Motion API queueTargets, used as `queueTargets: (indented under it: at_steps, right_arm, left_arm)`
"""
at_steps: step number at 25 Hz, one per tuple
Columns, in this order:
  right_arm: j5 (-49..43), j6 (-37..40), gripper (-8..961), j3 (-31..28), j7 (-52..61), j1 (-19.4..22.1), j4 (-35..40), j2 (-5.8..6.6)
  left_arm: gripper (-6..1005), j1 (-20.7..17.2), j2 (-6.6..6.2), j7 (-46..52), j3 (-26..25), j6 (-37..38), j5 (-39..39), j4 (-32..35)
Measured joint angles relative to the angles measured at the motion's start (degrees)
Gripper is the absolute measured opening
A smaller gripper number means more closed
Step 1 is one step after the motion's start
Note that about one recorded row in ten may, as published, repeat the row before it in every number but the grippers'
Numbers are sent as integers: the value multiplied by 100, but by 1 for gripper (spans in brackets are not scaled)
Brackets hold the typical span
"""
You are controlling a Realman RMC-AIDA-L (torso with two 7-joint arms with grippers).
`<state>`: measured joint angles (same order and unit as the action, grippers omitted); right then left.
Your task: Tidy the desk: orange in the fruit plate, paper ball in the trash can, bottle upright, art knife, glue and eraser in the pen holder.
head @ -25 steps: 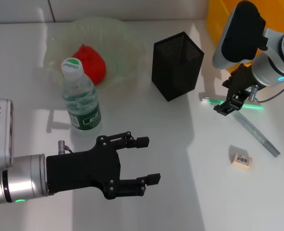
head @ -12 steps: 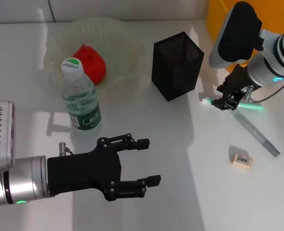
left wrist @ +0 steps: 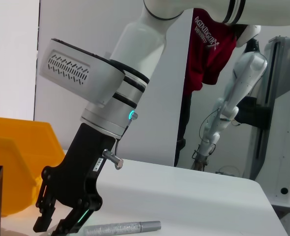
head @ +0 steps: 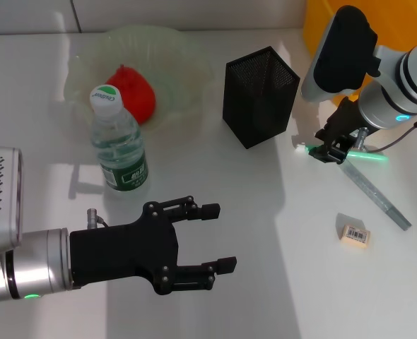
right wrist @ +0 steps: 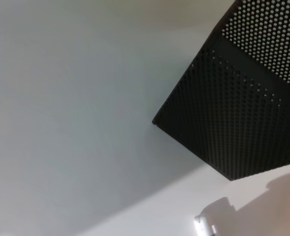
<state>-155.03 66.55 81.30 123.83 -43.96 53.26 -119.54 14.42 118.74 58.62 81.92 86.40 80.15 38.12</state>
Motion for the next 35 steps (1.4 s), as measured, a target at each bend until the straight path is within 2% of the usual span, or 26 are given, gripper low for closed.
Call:
queueTargets:
  at_steps: [5,10,14,19,20,21,25,27,30,31,33,35]
  right_arm:
    - [-1,-15,221,-41,-6,-142,-245,13]
    - [0,18,159,-45,-29,-146,-231,15]
    - [0,81,157,-70,-28,-113,-151,16]
    - [52,596,155,-254,59,85,603,19]
    - [198,901,154,-424,75,187,1009,21]
    - [198,901,154,-424,75,187,1009,21]
    - [504,1438,152,-781,77,422,1924,28]
    - [719,1706,103,-990,100,590,2553,28]
    - [838,1855,30,-1111,202,689,2933,42]
    - [815,1857,6,-1121,215,670,2877,50]
    - [659,1845,21,-1124,223,549,2537,52]
    - [360,1642,35,-1093,228,259,1733,40]
  left_arm:
    - [783,0,0,0,0,0,0,4]
    - [783,0,0,0,0,7,0,11]
    - [783,0,-4,0,0,9,0,16]
    - [783,0,-8,10,-1,38,-3,57]
    - [783,3,-9,20,-1,43,-8,62]
    - [783,3,-9,20,-1,43,-8,62]
    - [783,8,-9,39,-3,45,-9,75]
    - [783,22,-9,84,-4,46,-1,116]
    - [783,36,-9,85,-1,46,-5,116]
    - [783,36,-9,85,-1,46,-5,116]
    - [783,49,-9,87,0,46,-3,117]
    - [783,64,-9,88,0,45,-1,113]
